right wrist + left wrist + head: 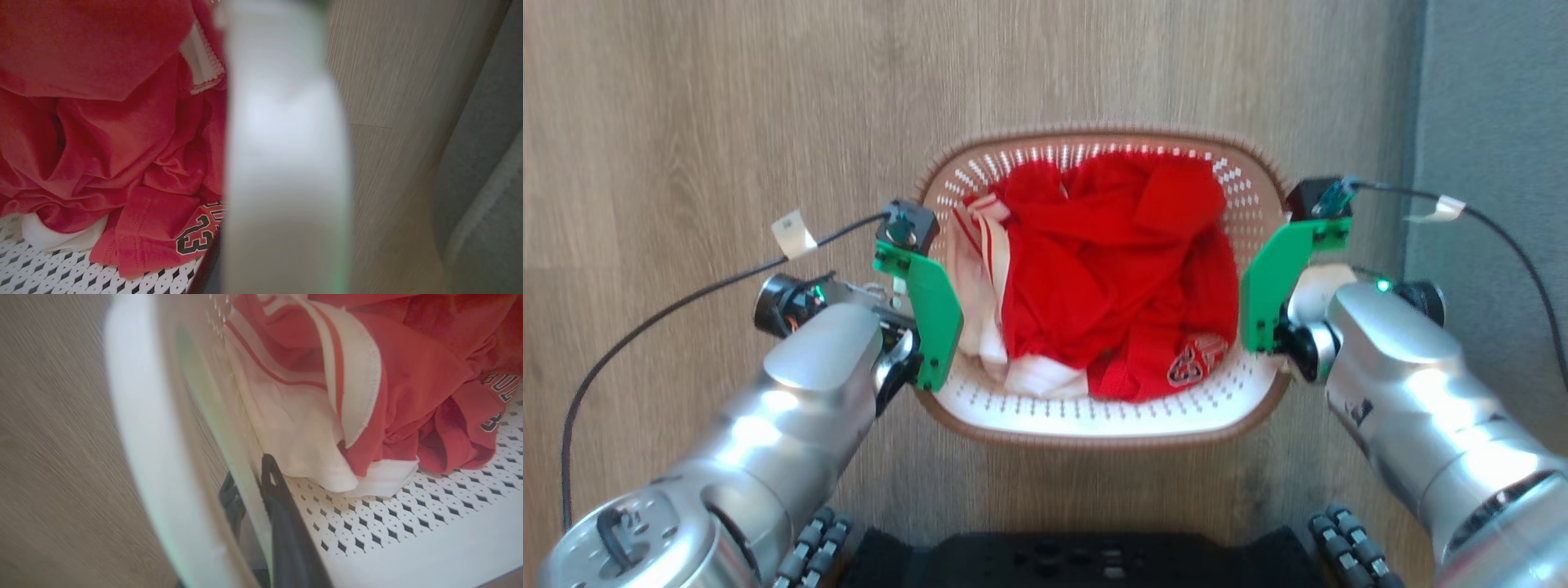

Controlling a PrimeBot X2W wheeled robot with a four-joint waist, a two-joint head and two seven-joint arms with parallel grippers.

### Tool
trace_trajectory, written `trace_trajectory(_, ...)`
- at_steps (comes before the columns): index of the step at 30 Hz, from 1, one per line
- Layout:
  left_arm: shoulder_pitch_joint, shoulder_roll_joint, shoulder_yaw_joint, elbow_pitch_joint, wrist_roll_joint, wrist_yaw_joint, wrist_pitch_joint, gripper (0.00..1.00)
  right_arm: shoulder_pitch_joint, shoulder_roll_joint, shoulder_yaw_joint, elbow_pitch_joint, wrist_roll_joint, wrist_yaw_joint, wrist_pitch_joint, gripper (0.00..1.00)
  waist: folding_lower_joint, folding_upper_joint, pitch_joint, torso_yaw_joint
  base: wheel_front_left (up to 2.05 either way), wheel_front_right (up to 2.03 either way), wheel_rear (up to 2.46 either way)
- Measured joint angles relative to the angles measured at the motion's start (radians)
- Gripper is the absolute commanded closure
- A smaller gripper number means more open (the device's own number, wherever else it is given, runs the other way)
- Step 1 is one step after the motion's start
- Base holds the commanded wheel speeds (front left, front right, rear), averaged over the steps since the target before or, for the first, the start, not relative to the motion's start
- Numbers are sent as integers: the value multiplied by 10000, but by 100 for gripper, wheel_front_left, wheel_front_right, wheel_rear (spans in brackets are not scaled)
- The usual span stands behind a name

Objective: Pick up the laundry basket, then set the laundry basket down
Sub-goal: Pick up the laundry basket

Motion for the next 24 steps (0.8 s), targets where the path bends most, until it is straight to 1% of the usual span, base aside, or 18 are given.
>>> trace_trajectory(4,299,6,-44,-6,144,-167,374,100,430,-40,318,-167,242,-2,711,100,0,0,-540,-38,0,0,0)
trace_trajectory(6,495,4,-61,-23,144,-174,575,100,568,-59,472,-240,353,-2,1034,100,0,0,-829,-64,0,0,0)
trace_trajectory(9,771,23,-67,-104,148,-240,846,100,813,-104,681,-391,520,-21,1221,100,0,0,-1282,-106,0,0,0)
trace_trajectory(16,1442,201,-81,-763,251,-244,1515,100,1422,-309,1244,-765,909,-40,1766,100,0,0,-2385,-173,0,0,0)
trace_trajectory(24,2243,794,-84,-1804,336,-234,2230,100,2031,-385,1870,-1164,1400,-42,2272,100,-1,0,-3603,-187,0,0,0)
